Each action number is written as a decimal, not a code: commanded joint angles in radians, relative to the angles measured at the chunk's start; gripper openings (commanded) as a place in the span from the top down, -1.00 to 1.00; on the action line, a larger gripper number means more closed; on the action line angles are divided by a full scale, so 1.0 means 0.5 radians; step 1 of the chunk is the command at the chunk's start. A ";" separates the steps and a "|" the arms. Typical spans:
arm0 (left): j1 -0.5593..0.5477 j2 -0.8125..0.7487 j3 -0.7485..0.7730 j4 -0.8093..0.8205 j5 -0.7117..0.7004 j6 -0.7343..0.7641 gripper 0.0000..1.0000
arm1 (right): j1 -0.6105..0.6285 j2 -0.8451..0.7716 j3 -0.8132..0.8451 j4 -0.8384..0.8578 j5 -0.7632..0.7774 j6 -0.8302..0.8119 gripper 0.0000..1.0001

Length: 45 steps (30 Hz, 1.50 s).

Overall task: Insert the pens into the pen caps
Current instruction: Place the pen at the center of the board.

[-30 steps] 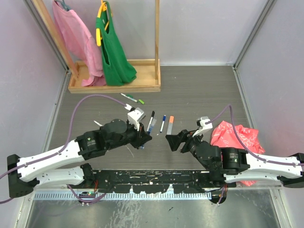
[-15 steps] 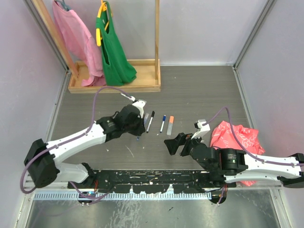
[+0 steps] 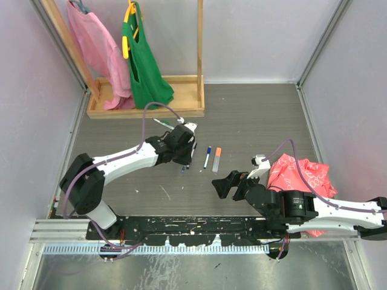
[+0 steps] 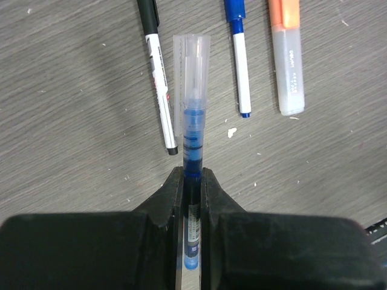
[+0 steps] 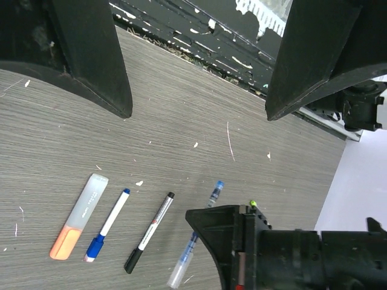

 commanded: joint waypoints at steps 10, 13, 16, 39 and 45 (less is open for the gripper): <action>0.002 0.381 0.323 0.086 0.038 -0.278 1.00 | 0.005 -0.051 0.009 -0.147 0.127 0.241 -0.93; 0.003 0.471 0.406 0.026 -0.007 -0.346 1.00 | 0.003 -0.056 0.012 -0.191 0.150 0.295 -0.93; 0.003 0.550 0.469 -0.005 -0.023 -0.408 1.00 | 0.003 -0.056 0.022 -0.236 0.164 0.332 -0.93; -0.003 0.834 0.662 -0.107 -0.119 -0.359 1.00 | 0.003 -0.081 0.010 -0.332 0.205 0.445 -0.94; -0.008 0.879 0.671 -0.109 -0.113 -0.351 0.91 | 0.004 -0.081 -0.001 -0.335 0.208 0.458 -0.94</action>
